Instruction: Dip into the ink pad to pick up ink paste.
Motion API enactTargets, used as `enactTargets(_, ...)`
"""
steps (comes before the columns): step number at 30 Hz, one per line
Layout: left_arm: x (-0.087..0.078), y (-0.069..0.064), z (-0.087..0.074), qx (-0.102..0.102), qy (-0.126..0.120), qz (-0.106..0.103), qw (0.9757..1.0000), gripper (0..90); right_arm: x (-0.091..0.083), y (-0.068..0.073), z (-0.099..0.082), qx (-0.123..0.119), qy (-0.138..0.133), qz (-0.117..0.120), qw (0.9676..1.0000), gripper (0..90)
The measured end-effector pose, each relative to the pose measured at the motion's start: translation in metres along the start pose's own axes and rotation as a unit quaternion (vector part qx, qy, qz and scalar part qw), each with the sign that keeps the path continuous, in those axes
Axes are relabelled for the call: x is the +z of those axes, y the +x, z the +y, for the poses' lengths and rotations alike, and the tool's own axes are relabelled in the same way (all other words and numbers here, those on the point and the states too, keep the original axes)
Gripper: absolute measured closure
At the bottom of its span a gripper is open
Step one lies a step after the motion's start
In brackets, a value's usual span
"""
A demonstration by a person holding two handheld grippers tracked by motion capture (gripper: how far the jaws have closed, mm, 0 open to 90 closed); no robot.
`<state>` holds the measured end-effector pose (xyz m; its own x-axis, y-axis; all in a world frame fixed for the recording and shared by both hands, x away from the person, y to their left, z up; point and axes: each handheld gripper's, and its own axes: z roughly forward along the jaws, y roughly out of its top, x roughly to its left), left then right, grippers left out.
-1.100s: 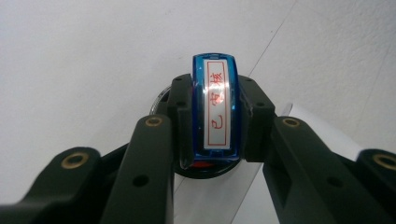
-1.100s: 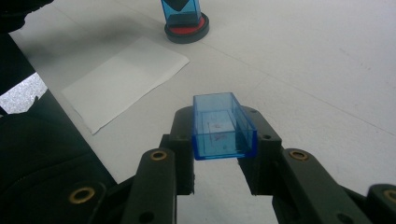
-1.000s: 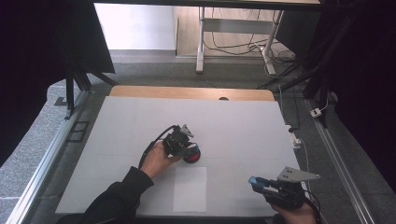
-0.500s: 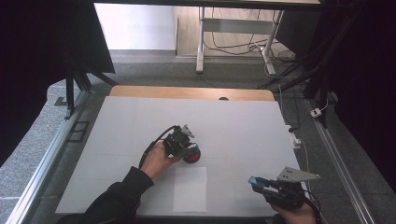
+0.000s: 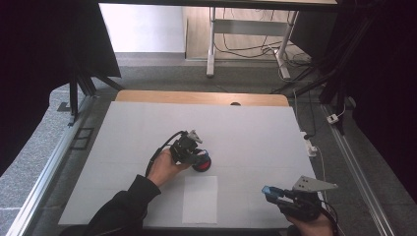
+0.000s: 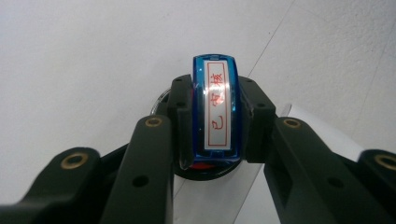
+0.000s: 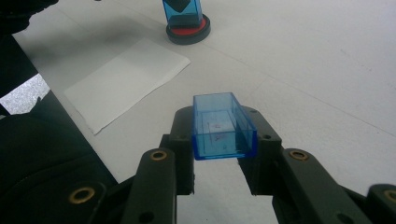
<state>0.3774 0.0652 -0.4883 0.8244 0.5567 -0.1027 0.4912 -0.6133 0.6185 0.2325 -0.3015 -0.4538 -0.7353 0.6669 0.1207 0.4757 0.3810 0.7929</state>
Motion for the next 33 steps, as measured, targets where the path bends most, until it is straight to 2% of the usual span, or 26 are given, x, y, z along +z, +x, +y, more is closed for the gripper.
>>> enactTargets(7, -0.008, 0.002, 0.0, -0.014, -0.022, -0.016, 0.9995, 70.1, 0.0, 0.0, 0.0, 0.002, -0.002, -0.001, 1.0, 68.8)
enactTargets(21, -0.034, -0.009, 0.002, 0.011, -0.056, -0.025, 0.998, 70.0, 0.003, 0.001, 0.001, -0.002, 0.013, -0.006, 0.9999, 68.9)
enactTargets(32, -0.049, -0.019, -0.004, 0.022, -0.069, -0.037, 0.9967, 70.0, 0.003, 0.001, 0.001, -0.001, 0.015, -0.006, 0.9999, 68.8)
enactTargets(33, -0.051, -0.02, -0.005, 0.022, -0.073, -0.043, 0.9962, 70.0, 0.002, 0.001, 0.001, 0.0, 0.015, -0.006, 0.9999, 68.8)
